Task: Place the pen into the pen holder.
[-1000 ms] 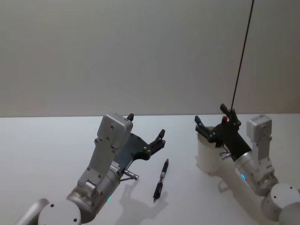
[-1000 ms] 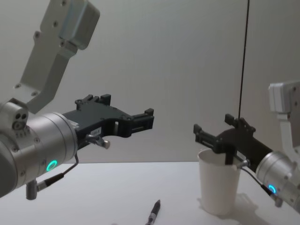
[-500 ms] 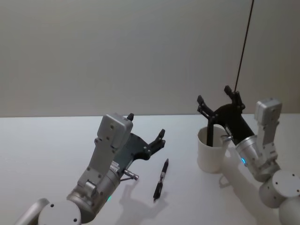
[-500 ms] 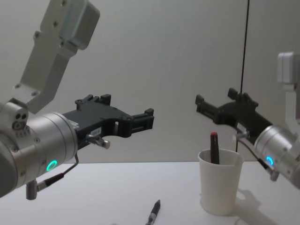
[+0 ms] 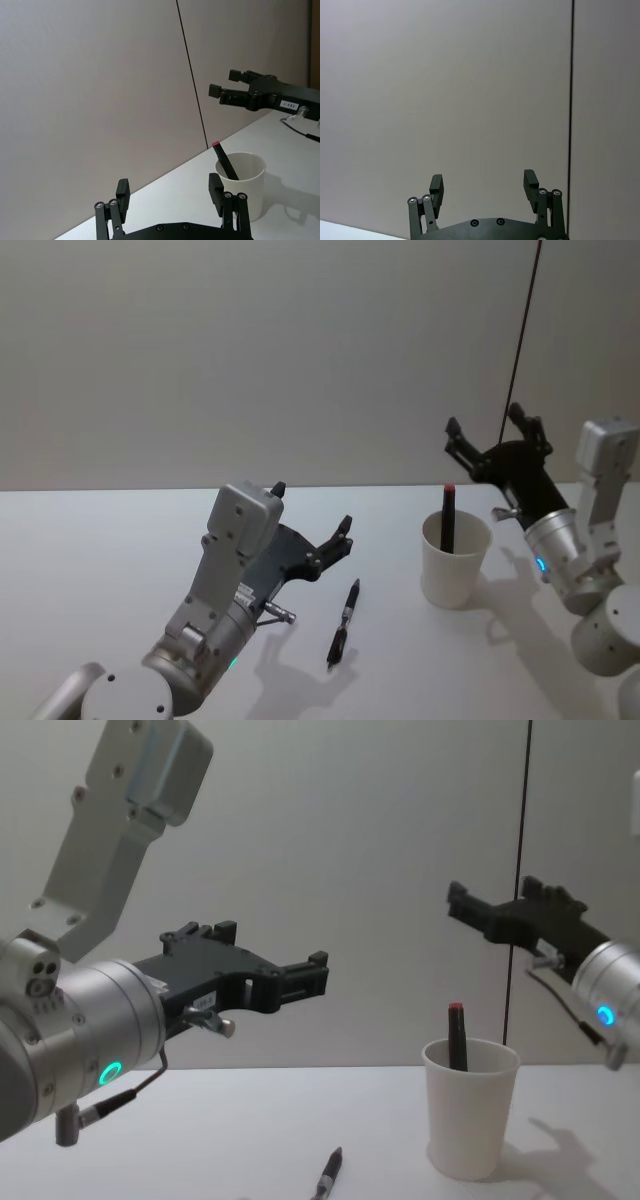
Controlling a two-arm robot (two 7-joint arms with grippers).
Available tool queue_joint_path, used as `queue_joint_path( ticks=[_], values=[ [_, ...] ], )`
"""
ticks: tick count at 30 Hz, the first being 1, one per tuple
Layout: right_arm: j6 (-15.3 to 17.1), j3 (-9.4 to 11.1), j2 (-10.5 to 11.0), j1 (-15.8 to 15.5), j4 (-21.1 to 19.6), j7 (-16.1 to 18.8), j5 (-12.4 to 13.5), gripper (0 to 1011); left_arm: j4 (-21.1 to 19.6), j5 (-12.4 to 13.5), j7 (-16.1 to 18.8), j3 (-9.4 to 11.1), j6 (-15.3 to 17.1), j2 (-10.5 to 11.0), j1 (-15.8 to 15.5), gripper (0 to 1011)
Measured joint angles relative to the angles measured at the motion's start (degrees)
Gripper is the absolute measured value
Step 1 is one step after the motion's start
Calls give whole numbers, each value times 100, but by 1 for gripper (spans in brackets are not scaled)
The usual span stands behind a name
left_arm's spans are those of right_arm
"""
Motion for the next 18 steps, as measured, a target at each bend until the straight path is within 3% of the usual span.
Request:
queue_joint_path(
  ticks=[7, 18],
  values=[
    [850, 114, 123, -500, -992, -391, 50, 1001, 0, 0, 0, 0, 0, 0, 0, 1004],
    [1766, 270, 322, -1298, -2274, -787, 116, 1001, 0, 0, 0, 0, 0, 0, 0, 1004]
  ],
)
